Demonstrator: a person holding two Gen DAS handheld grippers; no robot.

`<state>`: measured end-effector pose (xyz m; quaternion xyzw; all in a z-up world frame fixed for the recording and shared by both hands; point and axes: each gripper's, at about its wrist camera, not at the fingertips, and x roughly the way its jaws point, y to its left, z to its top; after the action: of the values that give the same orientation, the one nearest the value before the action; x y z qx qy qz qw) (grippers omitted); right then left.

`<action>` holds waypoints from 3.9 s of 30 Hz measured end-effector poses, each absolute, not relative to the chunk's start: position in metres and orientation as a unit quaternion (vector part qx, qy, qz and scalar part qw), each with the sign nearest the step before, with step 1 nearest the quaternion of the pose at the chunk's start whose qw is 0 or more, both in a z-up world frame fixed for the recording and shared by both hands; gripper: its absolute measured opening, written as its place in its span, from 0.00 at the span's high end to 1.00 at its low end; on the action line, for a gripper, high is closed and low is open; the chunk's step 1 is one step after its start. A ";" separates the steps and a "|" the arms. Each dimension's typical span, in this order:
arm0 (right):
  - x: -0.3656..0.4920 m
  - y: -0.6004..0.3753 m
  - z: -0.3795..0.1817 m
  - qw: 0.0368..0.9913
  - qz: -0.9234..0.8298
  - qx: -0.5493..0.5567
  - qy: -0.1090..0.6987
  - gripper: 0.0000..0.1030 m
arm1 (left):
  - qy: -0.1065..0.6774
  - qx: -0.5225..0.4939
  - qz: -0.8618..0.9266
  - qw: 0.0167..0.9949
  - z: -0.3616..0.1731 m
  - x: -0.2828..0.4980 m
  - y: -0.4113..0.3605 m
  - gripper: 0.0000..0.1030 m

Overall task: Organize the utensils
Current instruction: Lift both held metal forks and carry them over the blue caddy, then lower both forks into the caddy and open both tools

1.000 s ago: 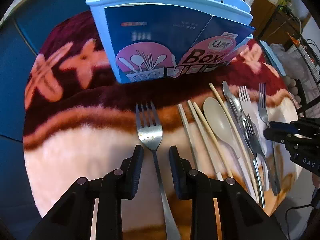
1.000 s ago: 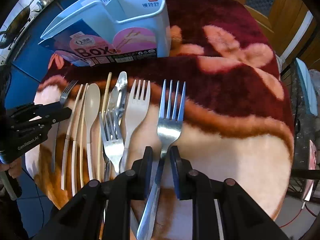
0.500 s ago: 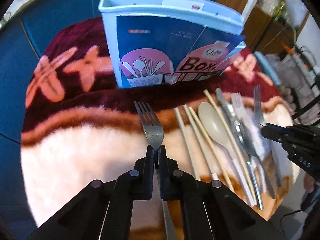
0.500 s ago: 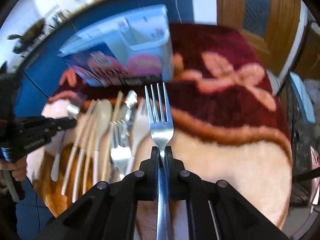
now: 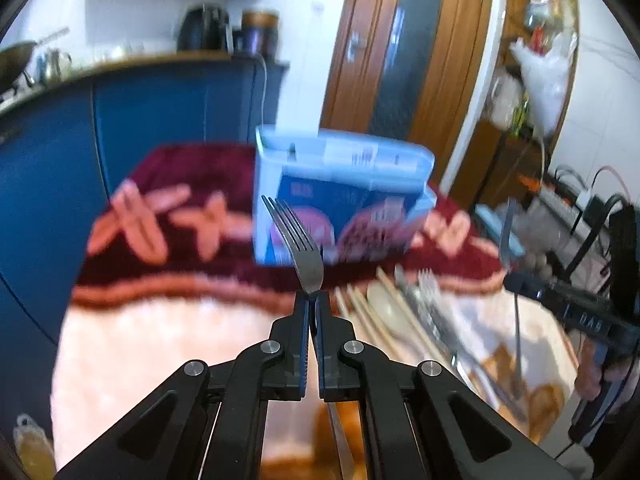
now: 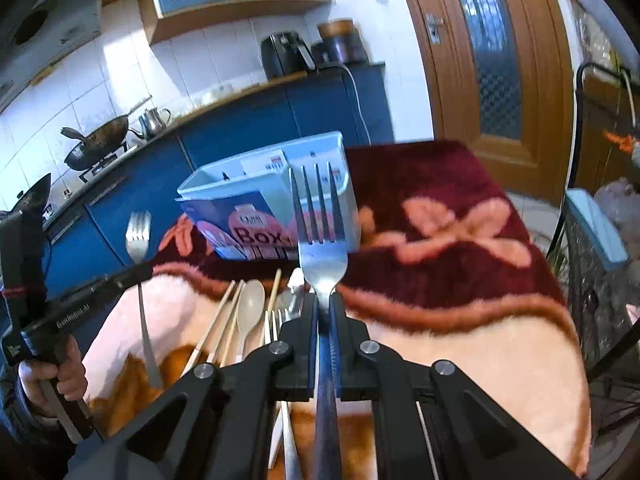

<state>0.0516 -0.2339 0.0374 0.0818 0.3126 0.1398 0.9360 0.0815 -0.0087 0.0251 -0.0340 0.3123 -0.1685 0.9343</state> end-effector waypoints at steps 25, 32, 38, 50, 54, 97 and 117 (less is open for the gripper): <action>0.050 -0.237 0.083 0.962 0.131 0.079 0.228 0.93 | 0.127 -0.034 -0.110 0.985 0.144 0.089 0.017 0.99; 0.066 -0.241 0.086 0.961 0.130 0.093 0.223 0.93 | 0.097 -0.023 -0.064 0.993 0.158 0.114 0.008 0.99; 0.085 -0.242 0.095 0.963 0.125 0.098 0.220 0.93 | 0.097 -0.032 -0.062 0.993 0.160 0.136 0.004 0.99; 0.131 -0.224 0.135 0.975 0.134 0.077 0.161 0.93 | 0.116 -0.034 -0.063 0.991 0.136 0.169 0.003 0.99; 0.153 -0.221 0.136 0.976 0.138 0.075 0.154 0.93 | 0.122 -0.030 -0.072 0.990 0.128 0.177 0.001 0.99; 0.199 -0.206 0.085 0.961 0.167 0.065 0.211 0.71 | 0.229 -0.004 -0.118 0.966 0.071 0.207 -0.024 0.50; 0.138 -0.225 0.105 0.957 0.166 0.089 0.222 0.51 | 0.277 0.053 -0.112 0.953 0.074 0.164 -0.031 0.42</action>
<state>0.1378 -0.2253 0.1053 0.0885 0.2218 0.1658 0.9568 0.1639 -0.0305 0.0745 0.0527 0.2769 -0.1116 0.9529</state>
